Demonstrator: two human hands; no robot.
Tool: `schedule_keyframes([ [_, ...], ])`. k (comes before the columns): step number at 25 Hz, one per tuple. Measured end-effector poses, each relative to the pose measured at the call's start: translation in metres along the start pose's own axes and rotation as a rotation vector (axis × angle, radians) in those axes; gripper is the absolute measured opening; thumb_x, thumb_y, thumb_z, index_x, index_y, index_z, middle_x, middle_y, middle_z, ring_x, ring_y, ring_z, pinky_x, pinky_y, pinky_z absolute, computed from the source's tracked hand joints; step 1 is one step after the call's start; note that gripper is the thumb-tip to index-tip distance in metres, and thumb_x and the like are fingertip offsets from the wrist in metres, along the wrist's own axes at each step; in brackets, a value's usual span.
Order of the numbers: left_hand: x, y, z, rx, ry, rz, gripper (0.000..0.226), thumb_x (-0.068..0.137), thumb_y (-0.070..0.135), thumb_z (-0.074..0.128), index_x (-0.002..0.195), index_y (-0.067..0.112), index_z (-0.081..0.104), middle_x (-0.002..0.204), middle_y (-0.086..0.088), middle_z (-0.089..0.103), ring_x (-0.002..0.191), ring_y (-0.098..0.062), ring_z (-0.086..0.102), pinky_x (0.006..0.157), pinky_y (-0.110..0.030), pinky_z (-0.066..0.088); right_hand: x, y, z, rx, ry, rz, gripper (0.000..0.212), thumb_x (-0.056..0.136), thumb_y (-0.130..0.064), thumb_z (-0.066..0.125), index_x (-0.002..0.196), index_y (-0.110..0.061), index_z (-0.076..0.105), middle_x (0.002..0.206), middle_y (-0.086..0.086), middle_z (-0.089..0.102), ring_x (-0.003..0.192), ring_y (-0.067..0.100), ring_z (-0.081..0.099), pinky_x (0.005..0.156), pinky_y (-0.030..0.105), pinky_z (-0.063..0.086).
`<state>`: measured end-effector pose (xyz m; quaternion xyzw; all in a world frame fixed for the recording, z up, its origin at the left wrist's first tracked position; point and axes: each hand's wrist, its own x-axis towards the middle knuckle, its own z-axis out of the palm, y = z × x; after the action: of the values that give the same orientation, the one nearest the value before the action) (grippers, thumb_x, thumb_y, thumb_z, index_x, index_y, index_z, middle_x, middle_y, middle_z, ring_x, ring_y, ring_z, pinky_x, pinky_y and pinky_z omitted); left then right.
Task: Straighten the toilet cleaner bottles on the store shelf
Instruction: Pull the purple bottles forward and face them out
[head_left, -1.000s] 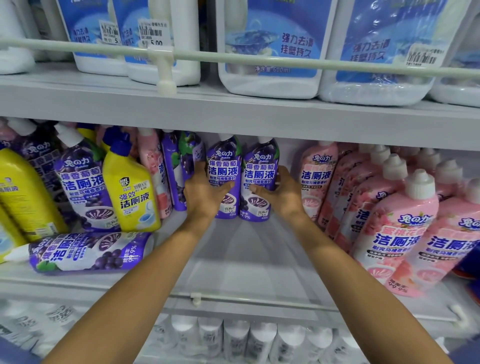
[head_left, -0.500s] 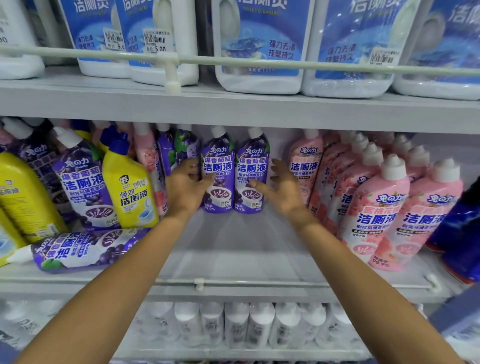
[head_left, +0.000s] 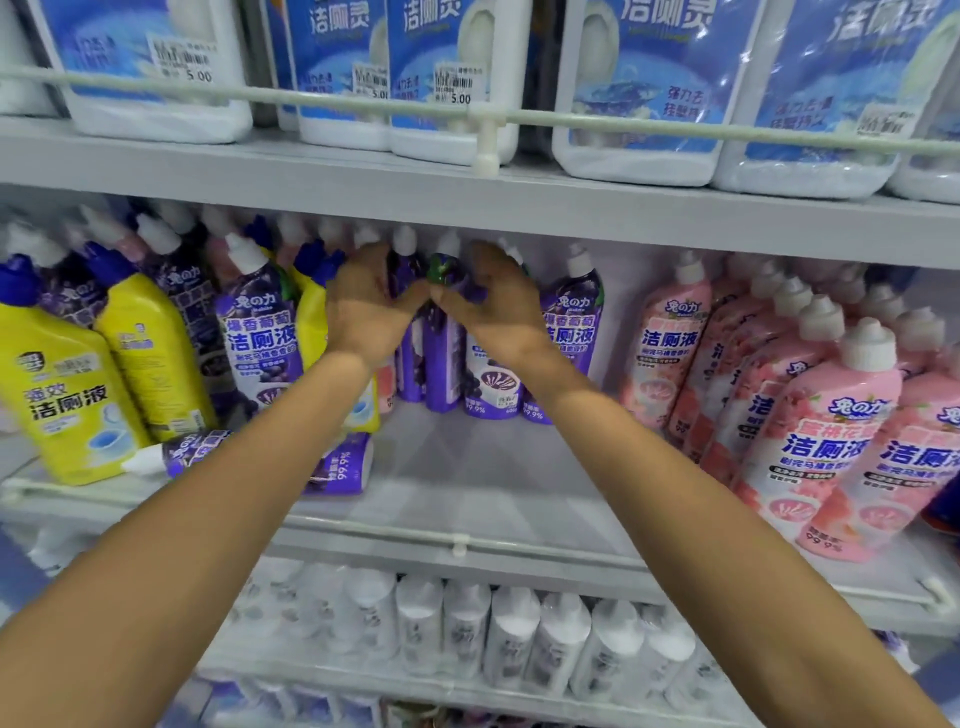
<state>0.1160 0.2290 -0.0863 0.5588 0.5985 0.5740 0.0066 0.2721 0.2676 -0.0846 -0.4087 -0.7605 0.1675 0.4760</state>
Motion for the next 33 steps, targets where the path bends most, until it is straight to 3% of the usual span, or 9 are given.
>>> schedule_keyframes([
  [3,0.032,0.006,-0.003,0.232,-0.06,0.05,0.016,0.089,0.022,0.066,0.092,0.006,0.063,0.098,-0.017,0.07,0.096,-0.032,0.064,0.067,-0.025,0.03,0.039,-0.01,0.015,-0.11,0.016,-0.011,0.052,0.085,-0.043,0.076,0.116,-0.002,0.067,0.114,0.018,0.07,0.108,0.031,0.065,0.077,0.02,0.035],
  [10,0.059,0.011,0.015,0.461,-0.333,0.035,0.022,0.093,-0.002,0.047,0.109,-0.004,0.061,0.112,-0.028,0.062,0.11,-0.041,0.057,0.076,-0.035,0.039,0.072,-0.003,0.041,-0.185,-0.105,0.117,0.051,0.089,-0.033,0.073,0.13,-0.007,0.057,0.129,0.017,0.063,0.121,0.031,0.058,0.092,0.03,0.042],
  [14,0.069,0.007,0.017,0.528,-0.36,0.025,0.022,0.098,0.008,0.048,0.114,0.0,0.061,0.12,-0.026,0.062,0.114,-0.041,0.056,0.086,-0.037,0.041,0.06,-0.006,0.041,-0.162,-0.006,0.104,0.05,0.088,-0.029,0.074,0.13,-0.007,0.059,0.129,0.017,0.064,0.122,0.035,0.058,0.095,0.037,0.048],
  [17,0.068,0.005,0.013,0.546,-0.353,0.054,0.029,0.096,0.016,0.054,0.122,0.005,0.06,0.126,-0.021,0.061,0.121,-0.039,0.053,0.095,-0.038,0.042,0.048,-0.007,0.033,-0.18,0.017,0.068,0.039,0.087,-0.028,0.072,0.121,-0.01,0.063,0.12,0.015,0.068,0.113,0.036,0.063,0.084,0.035,0.05],
  [22,0.051,0.003,0.001,0.408,-0.286,0.177,0.007,0.091,0.008,0.054,0.085,0.006,0.055,0.09,-0.017,0.057,0.096,-0.036,0.058,0.074,-0.031,0.037,0.03,-0.007,0.021,-0.19,0.054,0.086,0.03,0.084,-0.033,0.067,0.107,-0.014,0.066,0.101,0.01,0.074,0.096,0.032,0.068,0.069,0.026,0.041],
  [24,0.043,0.004,-0.008,0.345,-0.291,0.234,0.009,0.091,0.013,0.056,0.084,0.015,0.052,0.084,-0.007,0.053,0.086,-0.027,0.056,0.071,-0.027,0.032,0.023,-0.01,0.014,-0.182,0.052,0.076,0.021,0.081,-0.03,0.069,0.097,-0.017,0.067,0.094,0.006,0.075,0.09,0.029,0.07,0.066,0.024,0.04],
  [27,0.034,0.007,-0.018,0.224,-0.315,0.246,0.012,0.09,0.018,0.058,0.079,0.022,0.053,0.078,0.001,0.054,0.083,-0.028,0.06,0.067,-0.029,0.038,0.018,-0.011,-0.005,-0.114,-0.011,0.073,0.013,0.077,-0.024,0.072,0.085,-0.014,0.07,0.086,0.007,0.078,0.087,0.026,0.072,0.077,0.033,0.056],
  [29,0.031,0.01,-0.023,0.062,-0.366,0.114,0.004,0.091,0.014,0.063,0.094,0.014,0.066,0.091,-0.003,0.066,0.095,-0.025,0.066,0.078,-0.027,0.05,0.015,-0.007,-0.024,-0.002,-0.083,0.119,0.017,0.076,-0.019,0.074,0.09,-0.01,0.073,0.091,0.01,0.078,0.091,0.027,0.074,0.085,0.047,0.059],
  [33,0.015,0.015,-0.031,-0.198,-0.492,-0.038,0.045,0.086,0.009,0.076,0.126,0.004,0.057,0.122,-0.011,0.069,0.109,-0.016,0.067,0.098,-0.027,0.054,-0.008,0.0,-0.052,0.237,-0.174,0.146,0.038,0.083,-0.016,0.078,0.119,-0.009,0.068,0.109,0.01,0.076,0.102,0.025,0.072,0.095,0.044,0.057],
])
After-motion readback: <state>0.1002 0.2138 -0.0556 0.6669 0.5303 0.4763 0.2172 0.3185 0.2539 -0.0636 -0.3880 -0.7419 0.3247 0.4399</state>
